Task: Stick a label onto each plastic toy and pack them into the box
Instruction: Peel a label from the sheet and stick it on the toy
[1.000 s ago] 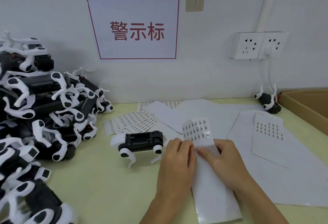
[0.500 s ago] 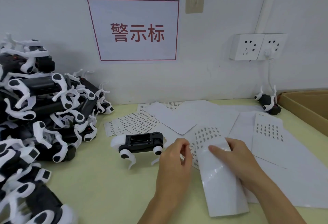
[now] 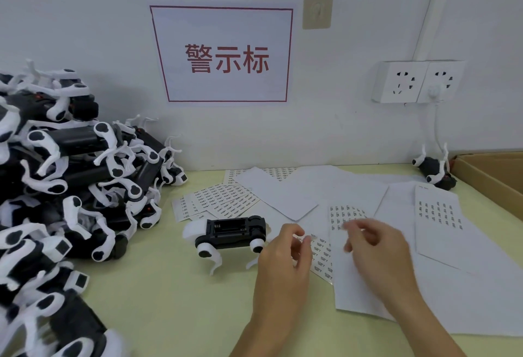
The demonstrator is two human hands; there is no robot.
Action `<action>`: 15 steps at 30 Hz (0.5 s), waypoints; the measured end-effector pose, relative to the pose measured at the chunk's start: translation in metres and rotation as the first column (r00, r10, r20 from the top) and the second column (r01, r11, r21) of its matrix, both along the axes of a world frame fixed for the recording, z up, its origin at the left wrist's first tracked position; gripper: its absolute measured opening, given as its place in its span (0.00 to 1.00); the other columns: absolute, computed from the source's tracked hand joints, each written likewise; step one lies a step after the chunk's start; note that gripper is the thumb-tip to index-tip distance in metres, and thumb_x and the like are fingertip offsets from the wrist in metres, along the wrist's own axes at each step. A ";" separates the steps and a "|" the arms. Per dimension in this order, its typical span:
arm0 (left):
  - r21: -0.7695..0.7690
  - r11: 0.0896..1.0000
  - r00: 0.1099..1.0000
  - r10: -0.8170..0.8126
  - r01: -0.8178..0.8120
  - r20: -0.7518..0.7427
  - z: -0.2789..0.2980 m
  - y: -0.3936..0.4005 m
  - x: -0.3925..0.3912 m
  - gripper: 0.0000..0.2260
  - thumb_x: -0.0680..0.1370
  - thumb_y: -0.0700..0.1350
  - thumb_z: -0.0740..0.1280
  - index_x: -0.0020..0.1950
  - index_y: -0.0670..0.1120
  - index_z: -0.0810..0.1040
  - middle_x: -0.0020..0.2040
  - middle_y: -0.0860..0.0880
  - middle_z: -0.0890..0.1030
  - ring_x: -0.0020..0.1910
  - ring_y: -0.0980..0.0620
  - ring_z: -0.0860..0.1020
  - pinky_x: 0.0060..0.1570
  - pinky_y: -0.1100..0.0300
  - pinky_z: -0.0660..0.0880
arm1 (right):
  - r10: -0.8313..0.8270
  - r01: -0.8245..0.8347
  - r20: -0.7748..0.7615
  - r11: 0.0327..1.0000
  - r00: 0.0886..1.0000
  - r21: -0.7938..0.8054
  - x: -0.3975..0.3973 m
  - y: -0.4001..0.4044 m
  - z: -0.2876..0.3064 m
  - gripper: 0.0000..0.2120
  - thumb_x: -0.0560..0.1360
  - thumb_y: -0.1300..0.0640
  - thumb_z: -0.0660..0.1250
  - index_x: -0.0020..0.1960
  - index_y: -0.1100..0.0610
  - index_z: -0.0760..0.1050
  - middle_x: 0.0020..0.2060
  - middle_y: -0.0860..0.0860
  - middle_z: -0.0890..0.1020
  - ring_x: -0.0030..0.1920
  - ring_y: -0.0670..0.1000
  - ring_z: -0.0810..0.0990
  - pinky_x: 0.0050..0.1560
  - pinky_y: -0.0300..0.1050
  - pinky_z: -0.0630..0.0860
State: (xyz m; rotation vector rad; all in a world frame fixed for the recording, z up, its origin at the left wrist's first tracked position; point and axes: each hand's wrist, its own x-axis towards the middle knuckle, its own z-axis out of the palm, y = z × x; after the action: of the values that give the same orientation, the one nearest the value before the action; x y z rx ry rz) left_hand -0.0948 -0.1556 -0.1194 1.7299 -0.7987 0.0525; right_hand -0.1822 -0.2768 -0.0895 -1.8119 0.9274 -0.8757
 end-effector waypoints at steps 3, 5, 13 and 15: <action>0.016 1.000 0.999 0.017 -0.018 0.036 0.000 0.000 0.000 0.05 0.80 0.47 0.67 0.45 0.53 0.75 0.35 0.54 0.79 0.34 0.57 0.75 0.34 0.68 0.68 | 0.227 -0.217 -0.011 0.945 0.974 0.244 0.008 0.018 -0.001 0.16 0.80 0.52 0.64 0.38 0.56 0.83 0.25 0.51 0.79 0.21 0.45 0.69 0.28 0.36 0.66; 0.031 0.999 0.996 0.021 -0.024 0.082 0.000 0.000 0.000 0.05 0.80 0.47 0.68 0.45 0.50 0.76 0.35 0.54 0.80 0.34 0.57 0.75 0.33 0.68 0.68 | 0.271 -0.259 0.011 0.907 0.963 0.332 0.010 0.022 -0.001 0.18 0.80 0.50 0.64 0.38 0.58 0.84 0.26 0.53 0.79 0.21 0.48 0.67 0.25 0.36 0.65; 0.074 0.996 0.979 0.038 -0.054 0.199 0.000 0.000 0.000 0.05 0.79 0.47 0.70 0.46 0.47 0.78 0.35 0.54 0.79 0.35 0.57 0.74 0.34 0.70 0.66 | 0.236 -0.304 0.196 0.818 0.952 0.488 0.007 0.016 0.003 0.15 0.78 0.55 0.67 0.37 0.63 0.81 0.26 0.56 0.75 0.20 0.48 0.64 0.18 0.36 0.58; 0.088 0.994 0.973 0.041 -0.062 0.228 -0.001 0.000 -0.001 0.05 0.79 0.48 0.70 0.47 0.48 0.78 0.36 0.55 0.78 0.37 0.57 0.74 0.35 0.67 0.68 | 0.249 -0.315 0.196 0.815 0.948 0.487 0.006 0.016 0.003 0.13 0.78 0.58 0.67 0.36 0.62 0.81 0.26 0.55 0.74 0.20 0.47 0.65 0.18 0.36 0.58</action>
State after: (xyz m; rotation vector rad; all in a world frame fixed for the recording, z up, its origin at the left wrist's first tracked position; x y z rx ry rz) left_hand -0.0956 -0.1555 -0.1200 1.8561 -0.9344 0.2546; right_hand -0.1759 -0.2611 -0.0861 -1.3630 0.7006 -0.4812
